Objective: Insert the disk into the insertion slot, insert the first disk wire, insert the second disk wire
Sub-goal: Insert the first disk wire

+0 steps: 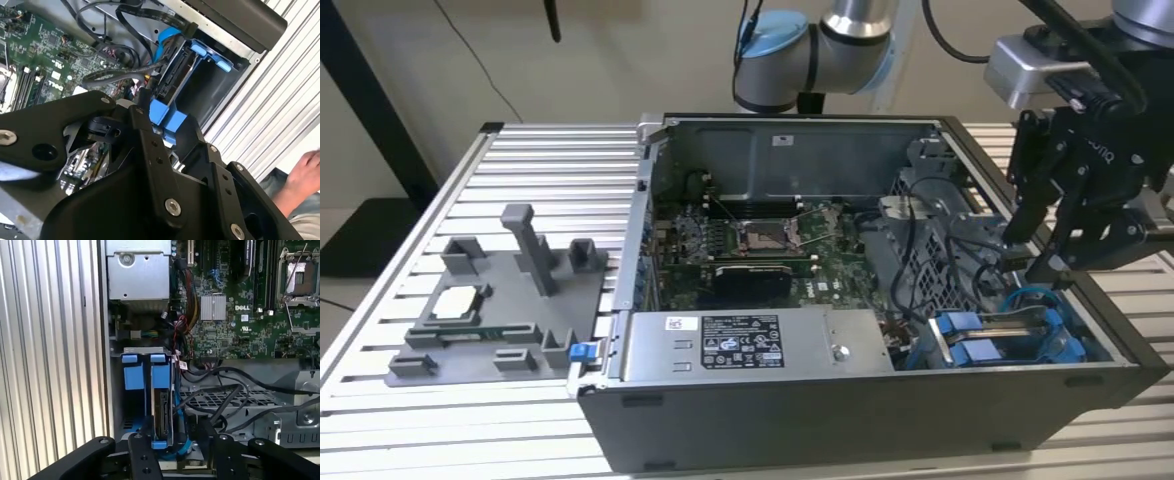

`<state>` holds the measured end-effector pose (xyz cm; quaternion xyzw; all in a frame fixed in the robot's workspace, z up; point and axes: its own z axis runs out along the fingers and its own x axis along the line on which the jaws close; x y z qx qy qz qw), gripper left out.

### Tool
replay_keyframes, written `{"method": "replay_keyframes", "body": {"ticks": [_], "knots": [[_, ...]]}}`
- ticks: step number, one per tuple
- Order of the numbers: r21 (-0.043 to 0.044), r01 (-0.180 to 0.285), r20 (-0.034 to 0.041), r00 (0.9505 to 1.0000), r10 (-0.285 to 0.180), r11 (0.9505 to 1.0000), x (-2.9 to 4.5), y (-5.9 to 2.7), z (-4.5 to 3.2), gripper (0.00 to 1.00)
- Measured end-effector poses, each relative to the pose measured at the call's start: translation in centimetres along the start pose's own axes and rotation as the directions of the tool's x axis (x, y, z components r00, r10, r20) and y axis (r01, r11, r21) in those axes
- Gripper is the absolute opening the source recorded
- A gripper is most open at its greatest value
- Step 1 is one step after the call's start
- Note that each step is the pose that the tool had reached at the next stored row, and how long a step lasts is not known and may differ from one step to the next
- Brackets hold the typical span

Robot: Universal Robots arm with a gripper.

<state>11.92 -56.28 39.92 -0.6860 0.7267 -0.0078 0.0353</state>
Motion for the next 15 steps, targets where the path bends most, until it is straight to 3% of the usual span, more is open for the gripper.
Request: {"method": "replay_keyframes", "body": {"ticks": [10, 12, 15], "knots": [[0.0016, -0.056, 0.0064, 0.9984, 0.056, 0.9984, -0.15, 0.07, 1.36, 1.00], [0.0019, -0.059, 0.0123, 0.9982, 0.059, 0.9983, -0.27, 0.08, 1.52, 1.00], [0.0017, -0.061, 0.0333, 0.9976, 0.060, 0.9982, -0.37, 0.09, 1.59, 1.00]]}}
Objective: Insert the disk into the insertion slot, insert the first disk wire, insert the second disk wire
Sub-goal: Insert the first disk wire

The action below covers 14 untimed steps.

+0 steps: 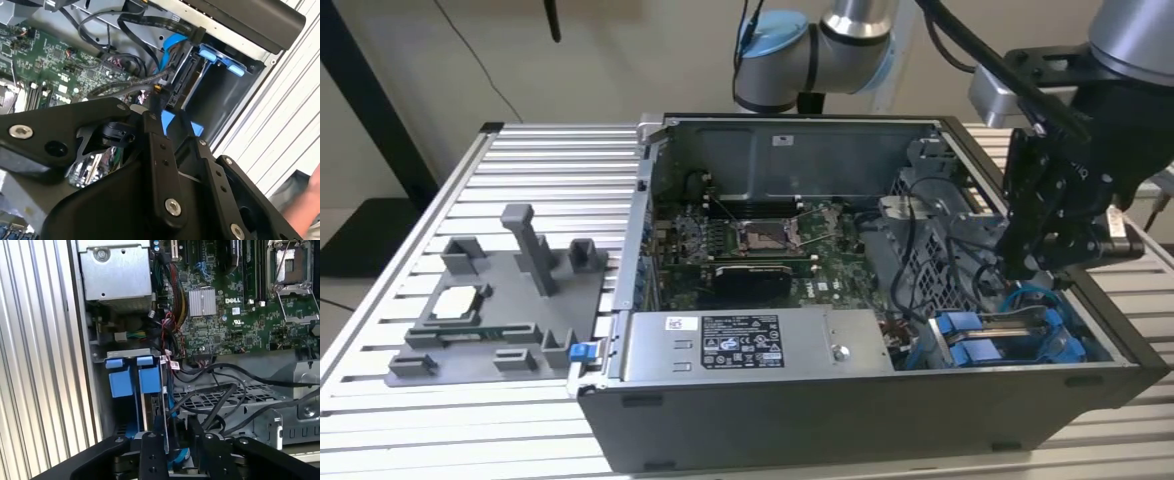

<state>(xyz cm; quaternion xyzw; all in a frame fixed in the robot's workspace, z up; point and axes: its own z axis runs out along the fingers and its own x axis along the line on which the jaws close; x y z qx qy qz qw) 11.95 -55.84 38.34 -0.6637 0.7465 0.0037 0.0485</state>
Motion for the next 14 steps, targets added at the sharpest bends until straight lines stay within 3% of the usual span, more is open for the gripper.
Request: {"method": "replay_keyframes", "body": {"ticks": [2, 4, 8, 9, 14], "knots": [[0.0010, -0.001, 0.0133, 0.9999, 0.001, 1.0000, 0.00, 0.00, 0.00, 1.00], [0.0149, 0.000, 0.0188, 0.9998, 0.000, 0.9999, 0.00, 0.00, 0.06, 1.00], [0.0451, 0.002, 0.0227, 0.9997, -0.003, 0.9990, 0.02, 0.01, 0.26, 1.00], [0.0457, 0.002, 0.0227, 0.9997, -0.003, 0.9990, 0.02, 0.01, 0.26, 0.00], [0.0457, 0.002, 0.0235, 0.9997, -0.003, 0.9990, 0.02, 0.06, 0.26, 0.00]]}}
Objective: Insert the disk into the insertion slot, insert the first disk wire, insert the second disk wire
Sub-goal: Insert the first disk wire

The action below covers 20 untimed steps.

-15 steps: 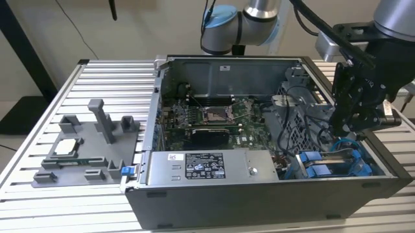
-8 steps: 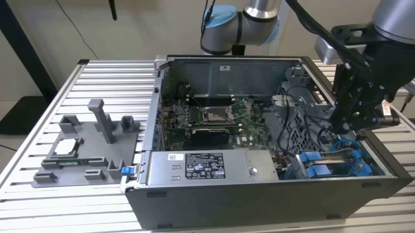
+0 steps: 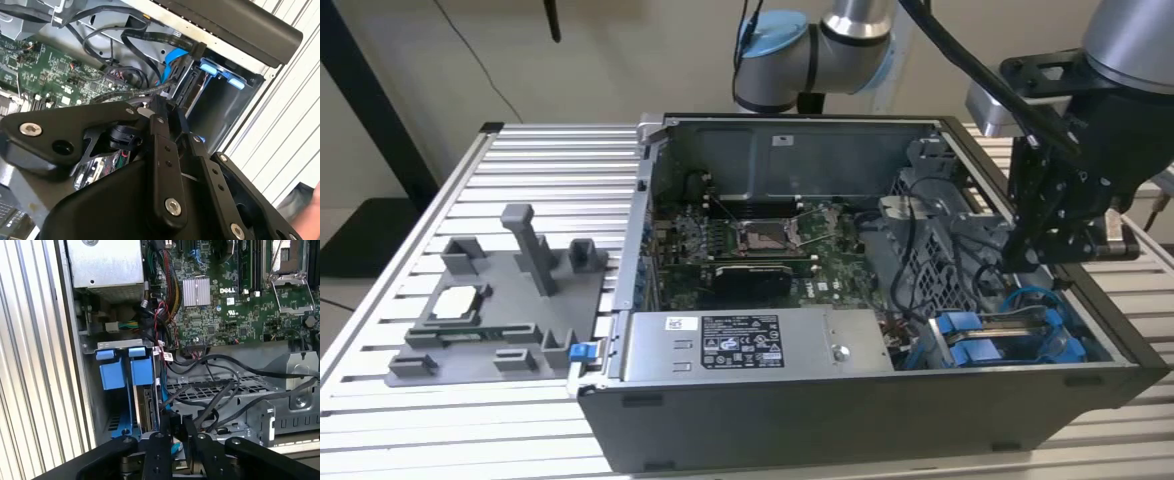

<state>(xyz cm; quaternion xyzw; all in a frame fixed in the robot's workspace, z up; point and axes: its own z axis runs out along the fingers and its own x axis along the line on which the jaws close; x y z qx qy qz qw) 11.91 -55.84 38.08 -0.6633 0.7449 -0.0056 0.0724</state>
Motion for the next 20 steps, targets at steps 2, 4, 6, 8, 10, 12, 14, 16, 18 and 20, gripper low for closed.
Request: {"method": "replay_keyframes", "body": {"ticks": [2, 4, 6, 8, 10, 12, 14, 16, 18, 20], "knots": [[0.0000, 0.000, -0.0001, 1.0000, 0.000, 1.0000, 0.00, 0.01, 0.00, 0.00], [0.0000, 0.000, 0.0000, 1.0000, 0.000, 1.0000, 0.00, 0.01, 0.00, 0.00], [0.0000, 0.000, -0.0002, 1.0000, 0.000, 1.0000, 0.00, 0.00, 0.00, 0.00], [-0.0004, 0.000, -0.0005, 1.0000, 0.000, 1.0000, -0.01, -0.08, 0.02, 0.00], [-0.0006, 0.001, -0.0001, 1.0000, -0.001, 1.0000, -0.01, -0.28, 0.14, 0.00], [-0.0008, 0.003, 0.0001, 1.0000, -0.003, 1.0000, 0.04, -0.54, 0.28, 0.00], [-0.0013, 0.006, -0.0006, 1.0000, -0.006, 1.0000, 0.10, -0.74, 0.47, 0.00], [-0.0021, 0.010, -0.0037, 0.9999, -0.010, 0.9999, 0.17, -0.95, 0.66, 0.00], [-0.0033, 0.016, -0.0080, 0.9998, -0.016, 0.9999, 0.25, -1.14, 0.80, 0.00], [-0.0051, 0.022, -0.0132, 0.9997, -0.022, 0.9997, 0.33, -1.33, 0.94, 0.00]]}}
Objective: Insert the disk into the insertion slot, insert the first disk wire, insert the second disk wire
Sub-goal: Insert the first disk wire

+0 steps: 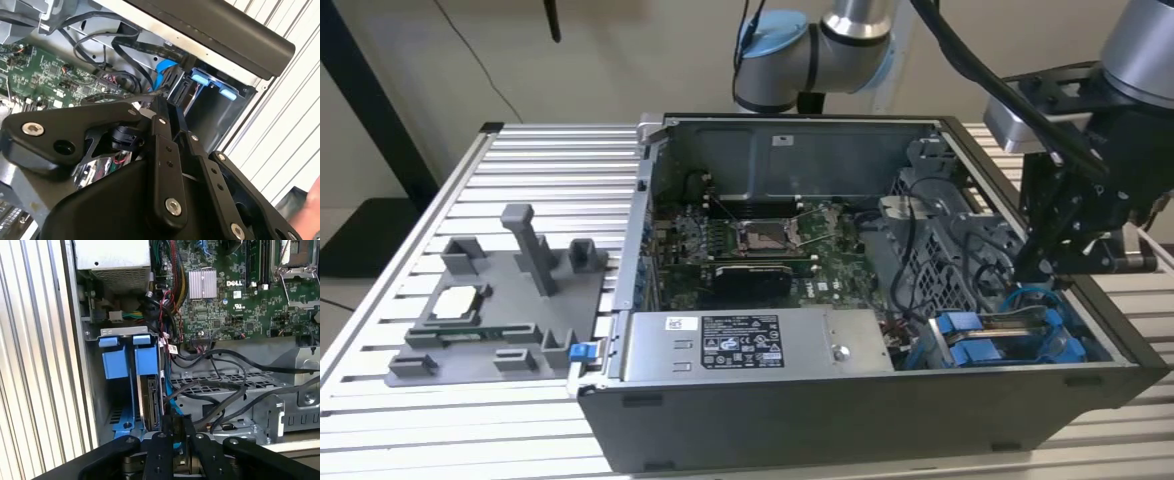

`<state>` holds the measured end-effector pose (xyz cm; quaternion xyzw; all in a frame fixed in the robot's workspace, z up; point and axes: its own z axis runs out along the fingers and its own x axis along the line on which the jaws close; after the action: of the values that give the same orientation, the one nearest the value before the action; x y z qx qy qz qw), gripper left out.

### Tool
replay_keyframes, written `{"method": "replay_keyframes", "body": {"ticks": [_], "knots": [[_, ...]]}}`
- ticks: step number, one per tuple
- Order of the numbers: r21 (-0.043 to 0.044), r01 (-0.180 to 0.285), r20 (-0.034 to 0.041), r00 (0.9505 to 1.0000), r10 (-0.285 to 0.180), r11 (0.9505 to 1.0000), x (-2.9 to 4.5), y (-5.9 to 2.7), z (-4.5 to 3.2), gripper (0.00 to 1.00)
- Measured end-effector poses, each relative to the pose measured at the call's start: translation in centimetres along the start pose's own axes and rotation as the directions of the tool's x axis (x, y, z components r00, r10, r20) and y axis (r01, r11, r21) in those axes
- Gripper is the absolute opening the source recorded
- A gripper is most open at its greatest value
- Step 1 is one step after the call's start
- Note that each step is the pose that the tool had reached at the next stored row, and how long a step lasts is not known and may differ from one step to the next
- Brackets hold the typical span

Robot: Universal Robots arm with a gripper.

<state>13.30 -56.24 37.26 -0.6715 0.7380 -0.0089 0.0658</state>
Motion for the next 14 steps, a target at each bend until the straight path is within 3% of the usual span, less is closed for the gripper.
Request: {"method": "replay_keyframes", "body": {"ticks": [5, 9, 10, 14], "knots": [[-0.0089, 0.011, -0.0241, 0.9996, -0.011, 0.9999, 0.14, -0.19, 0.15, 0.00], [-0.0137, 0.016, -0.0535, 0.9984, -0.017, 0.9998, 0.15, -0.24, 0.27, 0.00], [-0.0139, 0.016, -0.0566, 0.9983, -0.017, 0.9998, 0.15, -0.25, 0.34, 0.00], [-0.0153, 0.016, -0.0573, 0.9982, -0.017, 0.9998, 0.15, -0.25, 0.34, 0.00]]}}
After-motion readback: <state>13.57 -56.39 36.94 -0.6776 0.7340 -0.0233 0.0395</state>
